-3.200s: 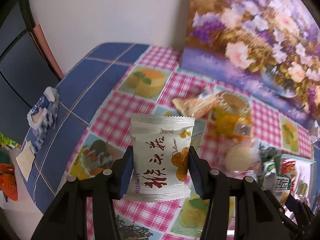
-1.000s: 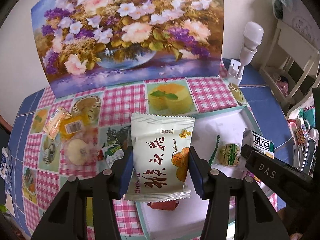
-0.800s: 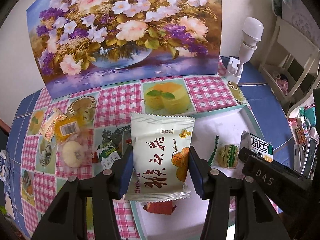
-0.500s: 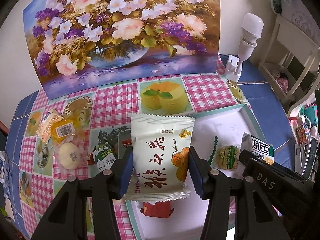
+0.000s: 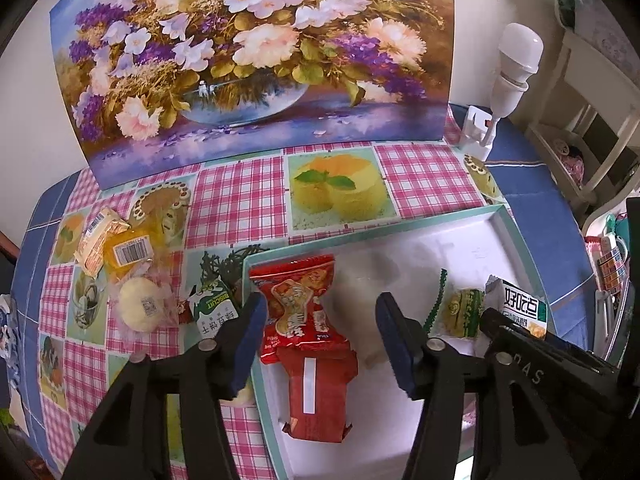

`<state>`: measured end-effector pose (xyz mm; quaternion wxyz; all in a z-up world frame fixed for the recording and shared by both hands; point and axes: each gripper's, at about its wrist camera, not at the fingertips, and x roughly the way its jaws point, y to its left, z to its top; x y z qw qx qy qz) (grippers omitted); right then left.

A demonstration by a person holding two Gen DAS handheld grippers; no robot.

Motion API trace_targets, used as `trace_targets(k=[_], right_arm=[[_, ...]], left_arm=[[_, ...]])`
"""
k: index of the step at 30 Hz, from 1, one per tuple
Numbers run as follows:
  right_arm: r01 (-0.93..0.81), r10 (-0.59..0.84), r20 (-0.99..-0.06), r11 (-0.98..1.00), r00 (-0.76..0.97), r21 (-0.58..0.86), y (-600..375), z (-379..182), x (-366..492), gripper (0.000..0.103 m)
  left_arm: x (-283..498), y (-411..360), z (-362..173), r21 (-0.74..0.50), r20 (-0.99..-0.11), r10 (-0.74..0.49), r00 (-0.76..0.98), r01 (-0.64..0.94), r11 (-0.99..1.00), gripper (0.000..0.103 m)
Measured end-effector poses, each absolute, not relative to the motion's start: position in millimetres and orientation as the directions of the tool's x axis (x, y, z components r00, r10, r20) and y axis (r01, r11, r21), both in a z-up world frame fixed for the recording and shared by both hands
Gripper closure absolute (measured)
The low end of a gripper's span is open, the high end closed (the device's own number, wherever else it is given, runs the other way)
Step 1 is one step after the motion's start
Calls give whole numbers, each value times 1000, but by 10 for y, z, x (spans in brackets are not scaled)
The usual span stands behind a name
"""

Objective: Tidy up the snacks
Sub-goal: 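Open the left tool over the tray while the right tool releases the biscuit pack into it, then move both open tools back to the snack pile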

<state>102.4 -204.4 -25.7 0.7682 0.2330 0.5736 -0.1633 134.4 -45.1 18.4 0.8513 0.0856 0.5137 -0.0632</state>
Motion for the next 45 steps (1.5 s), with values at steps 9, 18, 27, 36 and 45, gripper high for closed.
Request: trace_targets(k=[9, 18, 27, 36, 45], right_arm=[[511, -23, -967, 852, 254, 114, -2007, -299, 1043, 28], [498, -51, -963, 863, 264, 91, -1981, -271, 1074, 0], [471, -24, -954, 873, 300, 126, -1878, -247, 1087, 0], [452, 3, -944, 877, 331, 161, -1745, -139, 1072, 0], [399, 38, -927, 895, 372, 197, -1489, 79, 1046, 0]], left_arm=[[1385, -344, 156, 75, -898, 2, 441, 147, 986, 41], [1426, -152, 170, 66, -900, 29, 436, 70, 995, 21], [1457, 142, 157, 44, -901, 59, 429, -45, 998, 18], [1417, 419, 173, 15, -904, 63, 423, -118, 993, 17], [1371, 650, 298, 7, -891, 77, 447, -157, 988, 17]])
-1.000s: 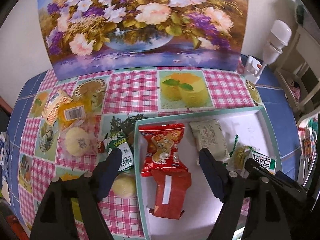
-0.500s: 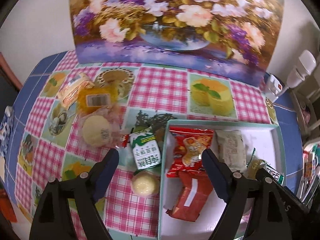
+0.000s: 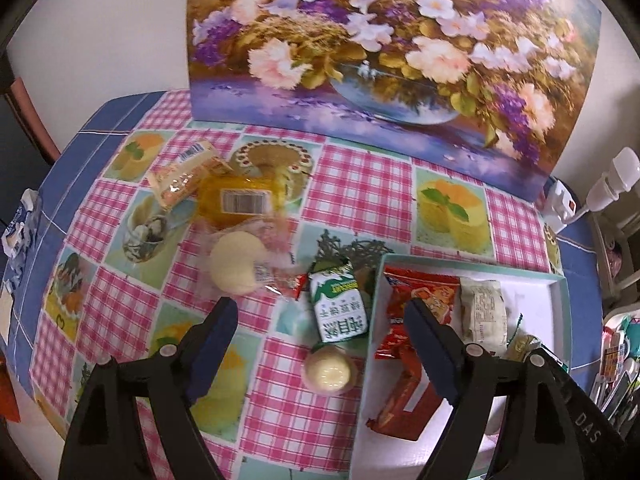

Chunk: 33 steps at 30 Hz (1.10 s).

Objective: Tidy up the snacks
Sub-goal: 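Move both open tools back to the snack pile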

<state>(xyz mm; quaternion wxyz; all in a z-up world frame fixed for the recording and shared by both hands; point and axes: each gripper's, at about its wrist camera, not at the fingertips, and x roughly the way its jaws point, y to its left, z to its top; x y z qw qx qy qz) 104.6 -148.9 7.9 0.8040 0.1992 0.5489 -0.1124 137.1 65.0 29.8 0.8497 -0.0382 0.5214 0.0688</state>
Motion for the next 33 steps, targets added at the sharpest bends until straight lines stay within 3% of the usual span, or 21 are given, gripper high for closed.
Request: trace_targets(k=[18, 33], right_arm=[[233, 113, -914, 948, 389, 217, -763, 216, 1116, 0], [141, 223, -897, 945, 381, 294, -186, 169, 1184, 0]], left_arm=[[1231, 1327, 544, 56, -861, 174, 479, -249, 967, 17], [1062, 2178, 566, 13, -869, 212, 447, -407, 913, 17]])
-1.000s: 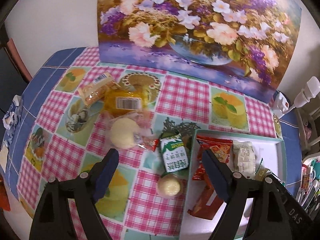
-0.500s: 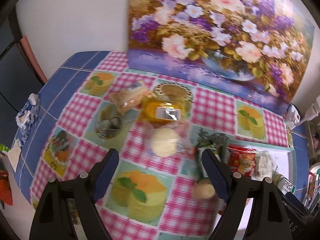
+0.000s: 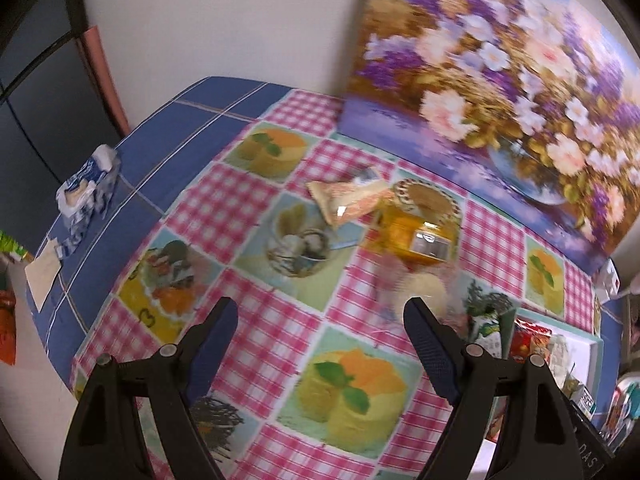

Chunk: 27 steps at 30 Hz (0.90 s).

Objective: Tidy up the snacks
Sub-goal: 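Move both open tools back to the snack pile, then grasp the yellow pudding cup with the right tool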

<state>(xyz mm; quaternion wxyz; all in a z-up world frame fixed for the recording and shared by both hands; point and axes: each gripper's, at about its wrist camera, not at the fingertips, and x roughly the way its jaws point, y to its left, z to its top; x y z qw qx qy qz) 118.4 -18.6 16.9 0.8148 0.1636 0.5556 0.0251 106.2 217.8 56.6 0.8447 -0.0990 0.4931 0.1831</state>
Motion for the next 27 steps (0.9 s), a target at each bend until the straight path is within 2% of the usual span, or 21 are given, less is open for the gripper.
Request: trace_targets(k=[9, 12, 22, 27], right_arm=[[50, 239, -905, 961, 352, 274, 234, 22, 1208, 2], [29, 240, -918, 965, 315, 262, 323, -109, 1210, 7], [28, 245, -938, 965, 245, 259, 385, -386, 1261, 40], [44, 235, -944, 967, 232, 251, 348, -461, 1283, 41]], left_arm=[[1114, 2304, 276, 10, -913, 174, 368, -408, 913, 17], [1165, 2266, 105, 12, -933, 154, 325, -398, 917, 17], [1252, 2173, -249, 23, -963, 121, 239, -373, 928, 17], [1249, 2181, -299, 19, -967, 112, 228, -377, 926, 17]])
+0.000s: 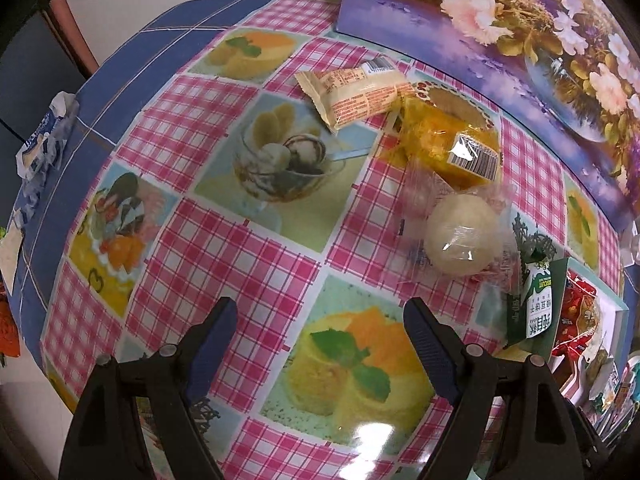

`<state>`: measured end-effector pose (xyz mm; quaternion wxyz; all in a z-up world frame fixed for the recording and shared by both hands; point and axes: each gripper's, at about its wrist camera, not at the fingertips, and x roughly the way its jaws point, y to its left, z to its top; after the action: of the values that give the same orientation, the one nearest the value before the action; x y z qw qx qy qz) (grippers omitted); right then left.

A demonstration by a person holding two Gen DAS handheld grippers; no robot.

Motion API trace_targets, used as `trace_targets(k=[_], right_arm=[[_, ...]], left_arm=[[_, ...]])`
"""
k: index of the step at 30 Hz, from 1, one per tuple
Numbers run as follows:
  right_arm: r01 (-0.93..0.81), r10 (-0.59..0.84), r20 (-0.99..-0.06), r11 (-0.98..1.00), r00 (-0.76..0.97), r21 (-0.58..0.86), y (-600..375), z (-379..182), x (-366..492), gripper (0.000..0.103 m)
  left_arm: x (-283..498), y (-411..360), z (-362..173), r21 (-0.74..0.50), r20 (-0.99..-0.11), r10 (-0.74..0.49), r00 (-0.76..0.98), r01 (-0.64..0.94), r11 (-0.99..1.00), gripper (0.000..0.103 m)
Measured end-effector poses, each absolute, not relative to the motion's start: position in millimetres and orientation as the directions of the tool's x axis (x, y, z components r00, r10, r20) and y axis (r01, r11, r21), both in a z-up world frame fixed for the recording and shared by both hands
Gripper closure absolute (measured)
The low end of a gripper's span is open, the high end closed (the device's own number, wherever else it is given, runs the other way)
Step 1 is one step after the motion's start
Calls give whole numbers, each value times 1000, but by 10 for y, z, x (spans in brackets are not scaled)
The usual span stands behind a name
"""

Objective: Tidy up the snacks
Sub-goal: 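Grasp the yellow pudding cup with the right tool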

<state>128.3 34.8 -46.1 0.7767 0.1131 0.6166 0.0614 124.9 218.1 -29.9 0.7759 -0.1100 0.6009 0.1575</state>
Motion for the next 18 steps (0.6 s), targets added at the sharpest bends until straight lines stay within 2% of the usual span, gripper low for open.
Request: trace_targets(k=[5, 18], right_arm=[[37, 210, -949, 974, 237, 225, 339, -476, 1284, 55], [-51, 224, -946, 975, 234, 218, 584, -539, 1275, 55]], left_arm=[[1274, 2205, -323, 10, -969, 104, 224, -382, 924, 17], [1293, 2184, -326, 9, -968, 102, 228, -374, 928, 17]])
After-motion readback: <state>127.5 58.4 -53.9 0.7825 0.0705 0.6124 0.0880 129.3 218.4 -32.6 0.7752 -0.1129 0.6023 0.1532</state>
